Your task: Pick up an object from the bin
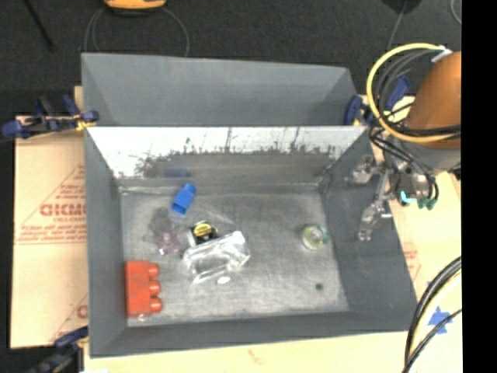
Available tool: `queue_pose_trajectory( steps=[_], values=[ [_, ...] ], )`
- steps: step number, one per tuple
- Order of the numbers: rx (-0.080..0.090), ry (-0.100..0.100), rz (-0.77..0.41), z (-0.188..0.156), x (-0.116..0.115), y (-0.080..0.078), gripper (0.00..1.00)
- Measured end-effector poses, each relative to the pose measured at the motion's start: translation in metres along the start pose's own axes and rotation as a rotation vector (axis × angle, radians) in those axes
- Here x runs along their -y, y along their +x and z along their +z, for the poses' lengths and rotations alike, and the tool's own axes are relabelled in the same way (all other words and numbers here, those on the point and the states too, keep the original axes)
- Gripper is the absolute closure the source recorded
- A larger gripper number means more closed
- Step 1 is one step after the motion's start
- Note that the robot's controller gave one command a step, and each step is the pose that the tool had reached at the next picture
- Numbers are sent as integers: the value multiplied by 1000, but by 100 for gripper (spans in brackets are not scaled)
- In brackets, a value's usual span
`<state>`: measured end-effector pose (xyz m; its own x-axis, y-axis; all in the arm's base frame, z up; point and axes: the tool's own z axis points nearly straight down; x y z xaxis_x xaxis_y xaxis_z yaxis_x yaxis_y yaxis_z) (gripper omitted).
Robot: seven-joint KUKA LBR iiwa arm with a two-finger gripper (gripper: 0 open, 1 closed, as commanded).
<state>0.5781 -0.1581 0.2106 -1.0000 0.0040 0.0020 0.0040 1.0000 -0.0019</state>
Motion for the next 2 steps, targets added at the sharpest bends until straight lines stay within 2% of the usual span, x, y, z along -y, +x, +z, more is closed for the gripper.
queue_pose_trajectory(
  steps=[1, 2],
  values=[
    [-1, -5, 77, 113, -25, 8, 0],
    [7, 1, 74, 107, -22, 6, 100]
  ],
)
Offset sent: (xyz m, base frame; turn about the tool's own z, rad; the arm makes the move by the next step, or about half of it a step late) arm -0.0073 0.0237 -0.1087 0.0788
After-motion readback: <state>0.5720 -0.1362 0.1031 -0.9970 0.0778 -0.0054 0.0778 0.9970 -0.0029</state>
